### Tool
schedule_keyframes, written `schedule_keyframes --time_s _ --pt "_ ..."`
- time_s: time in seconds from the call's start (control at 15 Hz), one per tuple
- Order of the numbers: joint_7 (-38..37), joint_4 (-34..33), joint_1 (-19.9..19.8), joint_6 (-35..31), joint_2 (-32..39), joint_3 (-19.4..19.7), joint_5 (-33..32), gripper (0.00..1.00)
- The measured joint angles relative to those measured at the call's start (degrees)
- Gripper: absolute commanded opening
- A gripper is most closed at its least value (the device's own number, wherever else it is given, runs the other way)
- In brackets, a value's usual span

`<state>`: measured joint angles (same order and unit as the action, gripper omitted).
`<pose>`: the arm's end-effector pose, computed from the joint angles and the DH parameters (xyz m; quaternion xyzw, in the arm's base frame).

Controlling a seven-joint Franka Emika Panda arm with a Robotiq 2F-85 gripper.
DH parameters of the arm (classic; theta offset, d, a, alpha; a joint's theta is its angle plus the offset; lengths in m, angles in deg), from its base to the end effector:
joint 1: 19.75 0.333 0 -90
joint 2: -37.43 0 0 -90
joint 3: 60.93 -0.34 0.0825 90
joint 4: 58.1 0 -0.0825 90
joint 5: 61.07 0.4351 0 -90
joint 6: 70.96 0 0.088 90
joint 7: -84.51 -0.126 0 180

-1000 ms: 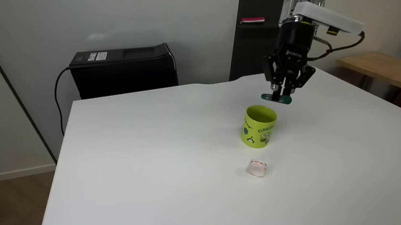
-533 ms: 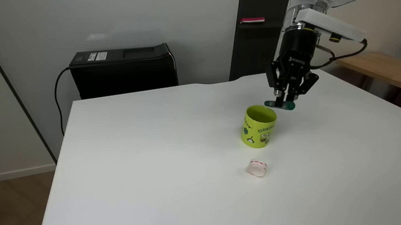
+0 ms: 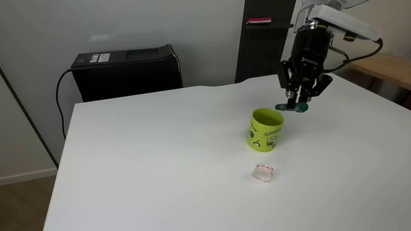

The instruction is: Place the marker inside the yellow mug

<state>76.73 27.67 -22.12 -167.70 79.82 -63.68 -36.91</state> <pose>0.6992 0.0478 0.1810 -0.9304 0.1418 0.2787 0.1910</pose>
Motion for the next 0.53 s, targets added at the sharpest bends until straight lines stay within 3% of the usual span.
schedule_keyframes --time_s 0.53 --pt "0.02 -0.72 -0.06 0.60 0.38 0.04 0.43 0.03"
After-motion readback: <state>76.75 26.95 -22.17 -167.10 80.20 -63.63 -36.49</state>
